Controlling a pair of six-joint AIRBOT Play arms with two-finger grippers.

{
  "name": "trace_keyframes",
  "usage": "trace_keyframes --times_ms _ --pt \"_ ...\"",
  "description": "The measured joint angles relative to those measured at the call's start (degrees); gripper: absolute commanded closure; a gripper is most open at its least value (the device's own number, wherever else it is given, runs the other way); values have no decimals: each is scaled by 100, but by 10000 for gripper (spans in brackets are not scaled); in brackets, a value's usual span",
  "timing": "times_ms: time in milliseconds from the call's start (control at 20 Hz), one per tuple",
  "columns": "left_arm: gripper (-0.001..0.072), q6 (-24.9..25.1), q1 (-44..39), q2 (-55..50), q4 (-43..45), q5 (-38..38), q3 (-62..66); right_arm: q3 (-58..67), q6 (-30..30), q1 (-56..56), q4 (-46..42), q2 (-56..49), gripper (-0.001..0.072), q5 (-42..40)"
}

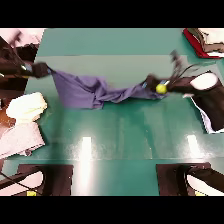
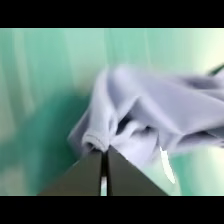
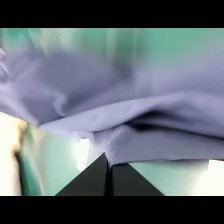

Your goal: Fold the shirts.

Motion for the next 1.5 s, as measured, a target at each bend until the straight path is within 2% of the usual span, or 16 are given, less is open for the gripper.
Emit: trace_keyframes --times_ms 550,800,1000,1200,1350,1500 --pt "684 -42 0 1401 13 -74 3703 3296 -114 -3038 -588 1725 700 1329" --pt "685 -57 0 2251 9 669 4212 4557 -140 -4225 -610 1937 701 1762" --pt "685 -76 0 2588 164 879 4304 5687 101 -4719 -586 1414 702 2660" --pt "685 -348 -7 2194 581 190 4212 5851 507 -4861 -584 667 702 3829" --pt "685 -535 -9 1526 680 -608 3672 5254 695 -4787 -691 87 702 4594" --pt "684 -647 -9 638 660 -1366 2907 4638 785 -4280 -1266 -542 701 5134"
